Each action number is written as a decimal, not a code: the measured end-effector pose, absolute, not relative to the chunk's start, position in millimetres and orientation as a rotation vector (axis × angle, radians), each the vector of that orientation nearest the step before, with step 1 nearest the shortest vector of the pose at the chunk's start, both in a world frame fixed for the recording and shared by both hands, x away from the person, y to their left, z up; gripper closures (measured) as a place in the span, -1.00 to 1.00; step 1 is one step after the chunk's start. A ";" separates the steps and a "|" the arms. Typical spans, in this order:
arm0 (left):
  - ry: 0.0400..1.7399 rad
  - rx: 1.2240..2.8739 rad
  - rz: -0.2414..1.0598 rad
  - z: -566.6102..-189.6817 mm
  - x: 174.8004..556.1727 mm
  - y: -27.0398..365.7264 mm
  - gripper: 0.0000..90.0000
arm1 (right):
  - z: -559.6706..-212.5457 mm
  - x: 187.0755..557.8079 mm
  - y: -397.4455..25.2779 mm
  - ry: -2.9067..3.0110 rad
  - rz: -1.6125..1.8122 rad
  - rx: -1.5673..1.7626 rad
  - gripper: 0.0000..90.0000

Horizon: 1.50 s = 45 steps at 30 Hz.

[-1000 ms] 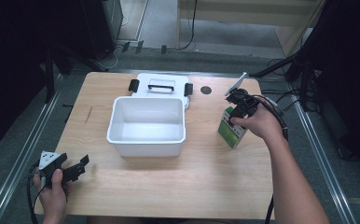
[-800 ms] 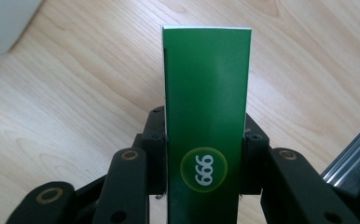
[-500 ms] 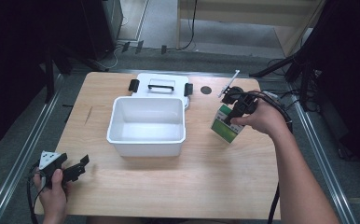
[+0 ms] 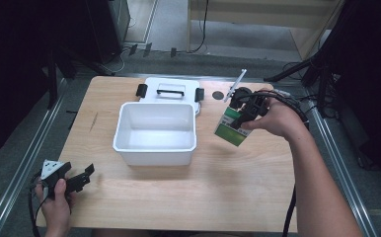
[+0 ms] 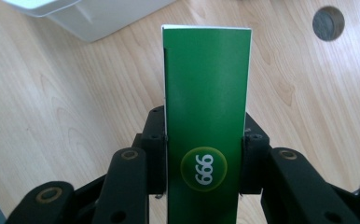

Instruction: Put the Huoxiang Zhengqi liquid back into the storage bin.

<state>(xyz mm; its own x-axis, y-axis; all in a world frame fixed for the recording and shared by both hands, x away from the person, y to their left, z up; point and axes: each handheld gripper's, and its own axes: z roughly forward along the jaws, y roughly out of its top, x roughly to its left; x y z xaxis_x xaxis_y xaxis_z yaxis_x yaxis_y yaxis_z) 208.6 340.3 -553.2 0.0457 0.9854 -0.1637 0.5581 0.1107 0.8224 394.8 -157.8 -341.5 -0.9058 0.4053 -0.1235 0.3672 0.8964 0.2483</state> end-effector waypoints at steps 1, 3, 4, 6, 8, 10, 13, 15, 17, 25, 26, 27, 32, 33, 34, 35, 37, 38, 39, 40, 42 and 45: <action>1.611 1.545 0.694 -553.2 208.6 340.3 -0.68 | -340.2 394.0 -156.9 2.895 0.325 0.571 0.42; 1.611 1.545 0.693 -553.3 208.6 340.4 -0.68 | -338.1 391.7 -155.7 2.902 0.324 0.513 0.42; 1.611 1.546 0.694 -553.2 208.6 340.4 -0.68 | -336.9 390.8 -155.1 2.909 0.322 0.491 0.42; 1.612 1.546 0.693 -553.2 208.6 340.4 -0.68 | -334.3 389.3 -154.2 2.921 0.331 0.454 0.42; 1.612 1.545 0.693 -553.2 208.6 340.4 -0.68 | -331.0 388.3 -153.2 2.927 0.344 0.437 0.42; 1.612 1.545 0.694 -553.3 208.6 340.3 -0.68 | -324.2 387.7 -152.2 2.917 0.370 0.409 0.42; 1.612 1.545 0.693 -553.3 208.7 340.4 -0.68 | -319.0 387.1 -151.1 2.908 0.384 0.369 0.42; 1.612 1.545 0.692 -553.3 208.7 340.4 -0.68 | -313.8 385.7 -149.8 2.896 0.396 0.328 0.42; 1.612 1.545 0.692 -553.3 208.7 340.5 -0.68 | -309.3 385.0 -148.4 2.888 0.414 0.300 0.42; 1.614 1.541 0.686 -553.2 208.6 341.0 -0.68 | -295.4 383.3 -141.6 2.871 0.425 0.231 0.42; 1.614 1.546 0.685 -553.0 208.4 341.4 -0.68 | -293.2 382.8 -140.6 2.872 0.429 0.235 0.42; 1.615 1.546 0.684 -553.1 208.5 341.3 -0.68 | -291.0 382.8 -139.4 2.867 0.431 0.223 0.42; 1.615 1.541 0.686 -553.3 208.5 341.0 -0.68 | -278.0 382.0 -129.6 2.856 0.446 0.201 0.43; 1.615 1.541 0.687 -553.3 208.5 341.0 -0.68 | -278.0 382.0 -129.6 2.856 0.446 0.201 0.43; 1.615 1.542 0.687 -553.2 208.5 340.9 -0.68 | -276.3 382.1 -127.5 2.852 0.446 0.187 0.43; 1.615 1.541 0.688 -553.3 208.5 340.8 -0.68 | -275.0 381.5 -125.0 2.853 0.451 0.187 0.43; 1.615 1.541 0.687 -553.3 208.5 340.8 -0.68 | -272.9 381.5 -120.3 2.856 0.457 0.178 0.43; 1.615 1.541 0.686 -553.3 208.5 340.9 -0.68 | -272.1 381.3 -117.8 2.856 0.462 0.176 0.43; 1.614 1.541 0.686 -553.3 208.5 341.0 -0.68 | -271.2 381.2 -115.4 2.855 0.466 0.173 0.43; 1.615 1.536 0.687 -553.4 208.6 340.8 -0.68 | -270.4 381.1 -113.1 2.856 0.475 0.171 0.43; 1.615 1.536 0.686 -553.4 208.6 340.8 -0.68 | -268.7 381.0 -108.3 2.856 0.492 0.161 0.43; 1.614 1.534 0.686 -553.5 208.6 341.0 -0.68 | -266.2 380.5 -100.6 2.856 0.500 0.146 0.43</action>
<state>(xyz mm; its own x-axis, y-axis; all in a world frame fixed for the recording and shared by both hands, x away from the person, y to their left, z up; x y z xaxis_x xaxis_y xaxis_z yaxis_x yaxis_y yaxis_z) 208.6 341.0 -553.5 0.0439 0.9836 -0.1750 0.5564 0.1214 0.8220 380.5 -100.6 -266.2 -0.9667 0.1384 -0.2151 0.0571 0.9366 0.3457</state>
